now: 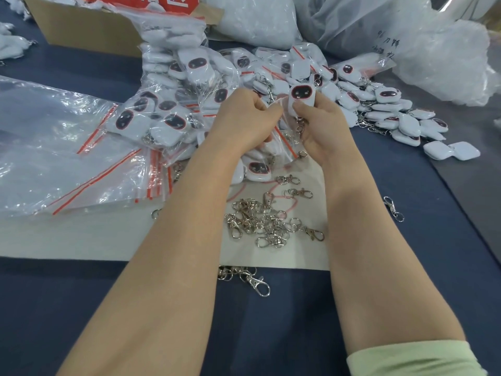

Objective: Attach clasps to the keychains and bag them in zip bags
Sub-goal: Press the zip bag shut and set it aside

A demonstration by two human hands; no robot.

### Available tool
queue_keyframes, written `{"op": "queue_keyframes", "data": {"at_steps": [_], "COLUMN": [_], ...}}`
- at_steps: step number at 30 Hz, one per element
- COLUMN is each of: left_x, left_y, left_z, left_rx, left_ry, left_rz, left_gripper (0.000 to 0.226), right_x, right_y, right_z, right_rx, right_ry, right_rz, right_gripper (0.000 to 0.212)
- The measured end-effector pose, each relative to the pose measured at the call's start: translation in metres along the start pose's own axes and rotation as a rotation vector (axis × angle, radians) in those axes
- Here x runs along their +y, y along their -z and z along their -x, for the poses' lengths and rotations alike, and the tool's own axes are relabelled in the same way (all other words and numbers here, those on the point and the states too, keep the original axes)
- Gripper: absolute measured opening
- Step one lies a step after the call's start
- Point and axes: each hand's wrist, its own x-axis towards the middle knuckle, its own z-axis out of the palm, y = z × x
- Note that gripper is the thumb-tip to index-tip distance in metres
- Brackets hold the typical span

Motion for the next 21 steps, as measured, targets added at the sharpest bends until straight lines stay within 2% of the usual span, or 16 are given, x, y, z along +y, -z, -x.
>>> {"op": "queue_keyframes", "data": {"at_steps": [2, 4, 6, 9, 12, 15, 17, 19, 21], "left_x": [0.000, -0.001, -0.001, -0.001, 0.003, 0.008, 0.011, 0.014, 0.015], "left_y": [0.000, 0.001, 0.002, 0.005, 0.008, 0.010, 0.012, 0.014, 0.017], "left_z": [0.000, 0.000, 0.000, -0.001, 0.000, -0.001, -0.001, -0.001, -0.002], "left_rx": [0.006, 0.003, 0.003, 0.043, 0.102, 0.164, 0.193, 0.221, 0.247], "left_ry": [-0.005, -0.004, 0.016, 0.051, 0.047, 0.010, -0.028, -0.058, -0.079], "left_rz": [-0.005, 0.005, 0.047, 0.130, 0.180, 0.208, 0.209, 0.196, 0.200], "left_gripper": [0.030, 0.027, 0.027, 0.030, 0.033, 0.033, 0.031, 0.034, 0.037], "right_x": [-0.006, -0.015, -0.027, -0.047, -0.058, -0.059, -0.059, -0.060, -0.063], "right_y": [-0.003, -0.007, -0.012, -0.017, -0.019, -0.025, -0.029, -0.030, -0.026], "right_z": [-0.003, -0.004, -0.003, 0.005, 0.014, 0.020, 0.020, 0.023, 0.023], "right_rx": [0.043, 0.077, 0.110, 0.106, 0.006, -0.131, -0.199, -0.325, -0.395], "right_ry": [0.027, 0.075, 0.144, 0.193, 0.075, -0.023, -0.011, -0.018, -0.022], "right_rz": [0.033, 0.233, 0.489, 0.743, 0.864, 1.125, 1.157, 1.032, 0.931], "right_gripper": [0.024, 0.023, 0.011, 0.018, 0.029, 0.030, 0.024, 0.013, 0.016]}}
